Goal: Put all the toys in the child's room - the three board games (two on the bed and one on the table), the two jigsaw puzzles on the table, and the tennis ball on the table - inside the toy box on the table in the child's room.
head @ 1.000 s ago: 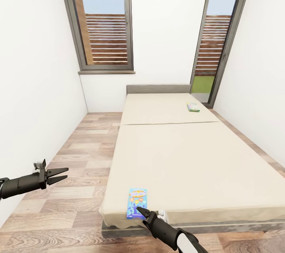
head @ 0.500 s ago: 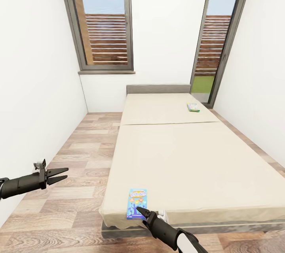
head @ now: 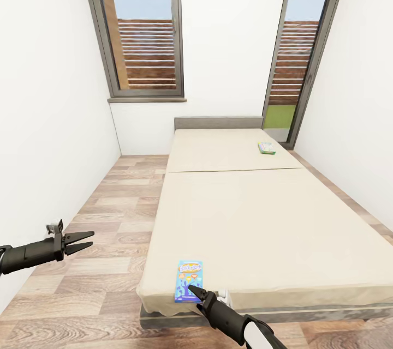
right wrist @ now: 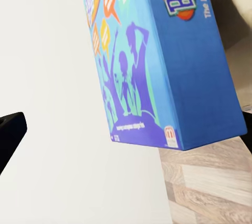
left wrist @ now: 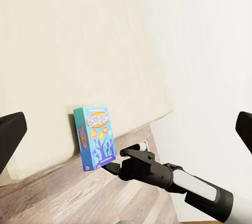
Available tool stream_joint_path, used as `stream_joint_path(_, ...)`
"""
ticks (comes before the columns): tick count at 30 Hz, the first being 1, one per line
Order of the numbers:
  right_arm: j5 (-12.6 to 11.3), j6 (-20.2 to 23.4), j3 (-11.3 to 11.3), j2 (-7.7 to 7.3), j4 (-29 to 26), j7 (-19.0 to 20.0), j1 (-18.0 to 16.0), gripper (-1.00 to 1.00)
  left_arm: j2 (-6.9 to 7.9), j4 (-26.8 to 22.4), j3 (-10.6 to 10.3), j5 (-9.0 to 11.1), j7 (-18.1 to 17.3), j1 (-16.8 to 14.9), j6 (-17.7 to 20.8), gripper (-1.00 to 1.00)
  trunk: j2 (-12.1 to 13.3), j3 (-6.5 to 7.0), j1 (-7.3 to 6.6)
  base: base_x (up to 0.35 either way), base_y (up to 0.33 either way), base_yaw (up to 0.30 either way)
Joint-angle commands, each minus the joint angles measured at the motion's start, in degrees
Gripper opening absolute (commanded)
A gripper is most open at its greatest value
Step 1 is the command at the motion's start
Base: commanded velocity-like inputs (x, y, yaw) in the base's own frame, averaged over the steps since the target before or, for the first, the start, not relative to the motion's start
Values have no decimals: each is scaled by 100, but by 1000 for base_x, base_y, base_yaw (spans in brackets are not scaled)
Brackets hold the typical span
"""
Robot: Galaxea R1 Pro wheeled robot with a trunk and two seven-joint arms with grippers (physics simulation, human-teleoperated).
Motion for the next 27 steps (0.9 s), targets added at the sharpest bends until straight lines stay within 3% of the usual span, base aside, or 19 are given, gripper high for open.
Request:
stream_joint_path(1, -52, 33, 18, -3, -2, -4, -3, 100, 0, -3, 5, -28, -33, -3, 60, 100, -2, -5, -1, 0, 0, 0)
stream_joint_path(27, -52, 33, 18, -2, -2, -5, -3, 100, 2, -3, 4, -24, -33, -3, 58, 100, -2, -5, -1, 16, 0, 0)
